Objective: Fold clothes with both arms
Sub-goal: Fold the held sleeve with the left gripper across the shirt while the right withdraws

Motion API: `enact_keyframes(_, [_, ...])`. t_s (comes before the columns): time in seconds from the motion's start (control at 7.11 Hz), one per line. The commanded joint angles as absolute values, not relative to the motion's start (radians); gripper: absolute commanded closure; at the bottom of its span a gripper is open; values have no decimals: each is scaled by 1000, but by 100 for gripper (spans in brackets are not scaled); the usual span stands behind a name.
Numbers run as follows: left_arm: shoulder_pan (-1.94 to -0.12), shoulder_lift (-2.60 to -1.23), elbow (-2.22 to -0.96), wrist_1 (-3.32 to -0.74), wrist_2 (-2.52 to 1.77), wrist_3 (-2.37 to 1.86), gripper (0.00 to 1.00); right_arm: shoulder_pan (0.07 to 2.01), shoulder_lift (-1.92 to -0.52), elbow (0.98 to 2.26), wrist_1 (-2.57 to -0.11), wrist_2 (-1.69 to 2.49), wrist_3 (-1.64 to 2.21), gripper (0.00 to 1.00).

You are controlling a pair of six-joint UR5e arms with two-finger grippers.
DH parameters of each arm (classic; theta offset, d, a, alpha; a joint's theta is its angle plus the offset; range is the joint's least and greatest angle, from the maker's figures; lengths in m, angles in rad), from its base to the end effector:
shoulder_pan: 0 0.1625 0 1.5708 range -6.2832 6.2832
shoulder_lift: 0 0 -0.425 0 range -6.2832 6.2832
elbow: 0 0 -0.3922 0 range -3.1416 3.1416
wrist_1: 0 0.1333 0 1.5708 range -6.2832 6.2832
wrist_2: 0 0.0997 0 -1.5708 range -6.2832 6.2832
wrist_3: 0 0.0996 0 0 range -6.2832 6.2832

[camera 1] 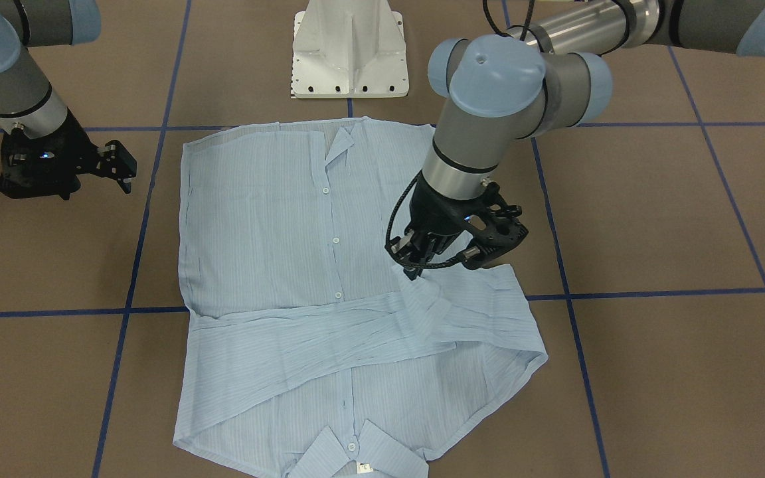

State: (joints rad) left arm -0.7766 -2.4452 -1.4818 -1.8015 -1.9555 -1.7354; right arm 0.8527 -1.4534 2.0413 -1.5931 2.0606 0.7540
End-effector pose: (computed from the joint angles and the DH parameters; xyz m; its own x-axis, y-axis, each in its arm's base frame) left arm 0.4566 -0.5831 0.1217 0.3014 -0.5091 -0.8062 0.4779 0.8123 -0.3343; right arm -0.2688 -0.4390 0.3878 0.7438 -0.1264 0.6564 0.0636 0.9909 0.1188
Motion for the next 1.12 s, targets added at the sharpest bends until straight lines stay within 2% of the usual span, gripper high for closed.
enact_keyframes(0.0, [-736, -2476, -1407, -2029, -1916, -1940, 100, 856, -1503, 2054, -1539, 2059, 756, 0])
enact_keyframes(0.28, [-715, -2485, -1324, -2133, -1835, -1966, 100, 854, -1513, 2052, -1525, 2057, 759, 0])
enact_keyframes(0.98, [-715, -2493, -1353, -2267, -1829, -2134, 100, 854, -1503, 2033, -1523, 2056, 764, 0])
